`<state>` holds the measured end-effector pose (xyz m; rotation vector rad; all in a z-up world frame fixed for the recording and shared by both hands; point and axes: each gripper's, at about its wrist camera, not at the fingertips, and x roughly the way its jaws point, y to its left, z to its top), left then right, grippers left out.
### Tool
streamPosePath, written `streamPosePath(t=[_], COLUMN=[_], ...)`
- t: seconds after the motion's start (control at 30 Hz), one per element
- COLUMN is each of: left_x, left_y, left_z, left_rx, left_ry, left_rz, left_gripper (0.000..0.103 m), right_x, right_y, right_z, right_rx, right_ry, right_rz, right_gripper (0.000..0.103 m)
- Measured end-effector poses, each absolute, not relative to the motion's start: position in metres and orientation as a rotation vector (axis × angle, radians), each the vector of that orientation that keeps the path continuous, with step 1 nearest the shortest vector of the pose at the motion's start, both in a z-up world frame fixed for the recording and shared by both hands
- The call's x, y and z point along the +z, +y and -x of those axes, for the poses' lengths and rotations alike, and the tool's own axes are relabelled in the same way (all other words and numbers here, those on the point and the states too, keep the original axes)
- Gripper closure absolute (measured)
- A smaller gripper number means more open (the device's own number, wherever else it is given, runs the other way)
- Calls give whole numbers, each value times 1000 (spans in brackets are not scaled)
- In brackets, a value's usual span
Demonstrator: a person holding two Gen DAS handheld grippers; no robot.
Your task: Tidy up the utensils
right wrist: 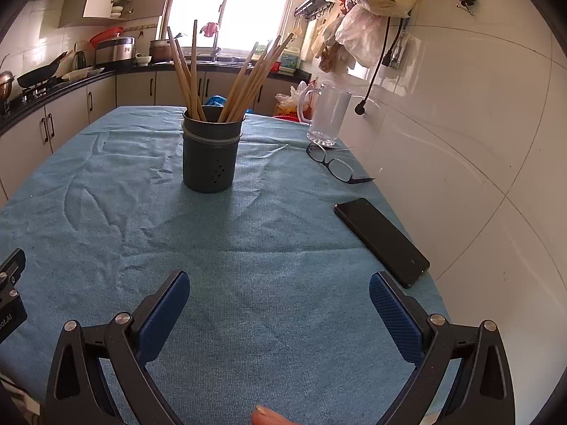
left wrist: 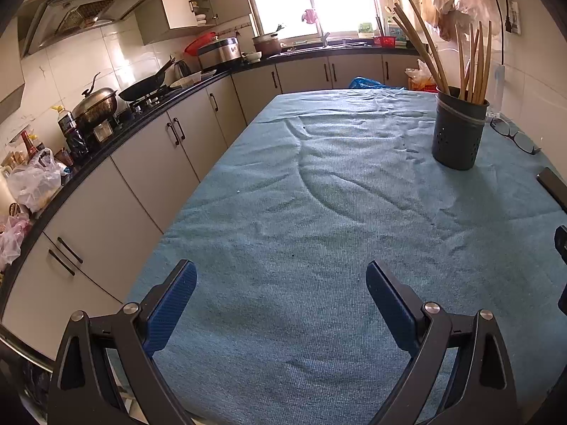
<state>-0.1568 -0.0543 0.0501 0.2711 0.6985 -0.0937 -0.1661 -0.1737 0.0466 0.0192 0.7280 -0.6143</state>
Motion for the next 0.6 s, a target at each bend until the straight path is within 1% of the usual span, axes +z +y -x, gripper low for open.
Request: streamPosePath(t=[0.6], left_x=[48], left_y=[-54], left_z=[154], left_rx=[-101], left_ry=[707], left_rz=[-268], left_gripper=[7], right_x=[46], right_y=[-172], right_z=[163], right_rx=[-611], right_ry=[739], right_rz=[-9], right_gripper=[0])
